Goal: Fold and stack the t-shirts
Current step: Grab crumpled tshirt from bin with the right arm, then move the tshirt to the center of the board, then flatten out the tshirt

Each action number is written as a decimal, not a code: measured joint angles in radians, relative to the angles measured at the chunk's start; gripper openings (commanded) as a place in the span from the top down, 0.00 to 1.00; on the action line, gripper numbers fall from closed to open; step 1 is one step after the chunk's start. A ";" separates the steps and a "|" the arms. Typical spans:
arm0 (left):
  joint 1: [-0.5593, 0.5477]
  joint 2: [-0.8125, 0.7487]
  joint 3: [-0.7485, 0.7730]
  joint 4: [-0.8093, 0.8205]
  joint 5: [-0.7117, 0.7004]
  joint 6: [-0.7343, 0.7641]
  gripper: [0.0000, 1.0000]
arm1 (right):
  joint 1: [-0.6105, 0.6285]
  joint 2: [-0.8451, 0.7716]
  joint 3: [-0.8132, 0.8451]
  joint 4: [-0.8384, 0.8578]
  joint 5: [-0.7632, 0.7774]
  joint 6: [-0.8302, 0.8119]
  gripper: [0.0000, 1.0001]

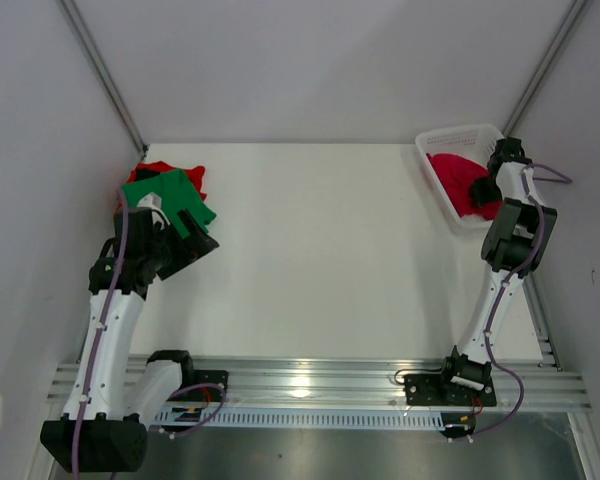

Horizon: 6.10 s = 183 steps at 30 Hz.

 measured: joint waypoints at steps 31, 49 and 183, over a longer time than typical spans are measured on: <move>0.000 -0.036 -0.155 0.082 0.100 -0.010 0.00 | 0.327 -0.644 -0.513 0.557 0.063 -0.645 1.00; 0.000 -0.034 -0.215 0.124 0.152 0.002 0.01 | 0.519 -0.922 -0.328 0.600 0.170 -0.804 1.00; 0.000 0.067 -0.110 0.148 0.259 0.007 0.03 | 0.937 -1.025 -1.331 0.420 -0.225 -0.235 1.00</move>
